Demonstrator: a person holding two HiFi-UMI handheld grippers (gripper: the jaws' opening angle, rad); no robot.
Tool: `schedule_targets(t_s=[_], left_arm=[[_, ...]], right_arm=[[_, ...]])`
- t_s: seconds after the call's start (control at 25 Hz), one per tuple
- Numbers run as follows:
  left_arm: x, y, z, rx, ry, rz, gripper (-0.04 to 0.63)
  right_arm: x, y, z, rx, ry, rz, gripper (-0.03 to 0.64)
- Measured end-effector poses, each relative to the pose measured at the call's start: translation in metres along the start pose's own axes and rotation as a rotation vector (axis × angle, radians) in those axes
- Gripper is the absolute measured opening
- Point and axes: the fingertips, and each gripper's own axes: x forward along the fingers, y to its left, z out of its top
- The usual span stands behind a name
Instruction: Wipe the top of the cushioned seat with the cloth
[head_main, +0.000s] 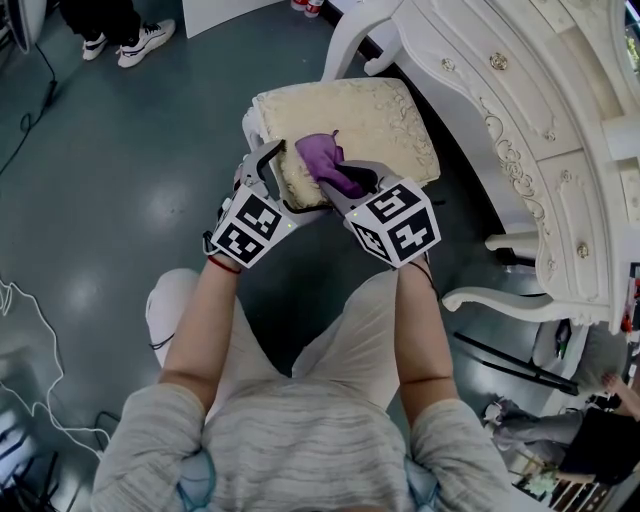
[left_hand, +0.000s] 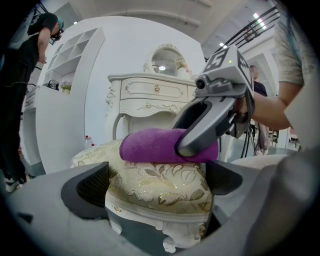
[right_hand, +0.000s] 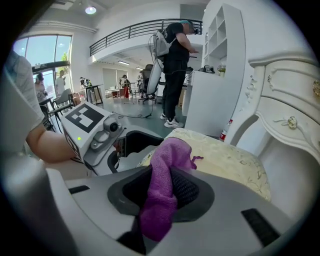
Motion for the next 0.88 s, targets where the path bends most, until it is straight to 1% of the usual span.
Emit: schedule_targets(t_s=[0.32,0.56,0.68,0.88], left_arm=[[-0.002,0.000,0.000,0.003,-0.004,-0.002,0.592],[-0.003,0.000,-0.001,0.010,0.000,-0.015,0.592],[-0.006,-0.002,-0.003,0.023,0.026,-0.034,0.592],[-0.016,-0.009,-0.011,0.045,0.114,-0.096,0.591]], right_arm=[[0.005,0.017,0.006,-0.063,0.043,0.099,0.098],[0.009,0.028,0.008,-0.134,0.090,0.164,0.098],[0.010,0.033,0.008,-0.152,0.101,0.195,0.098],[0.011,0.041,0.007,-0.177,0.111,0.224,0.098]])
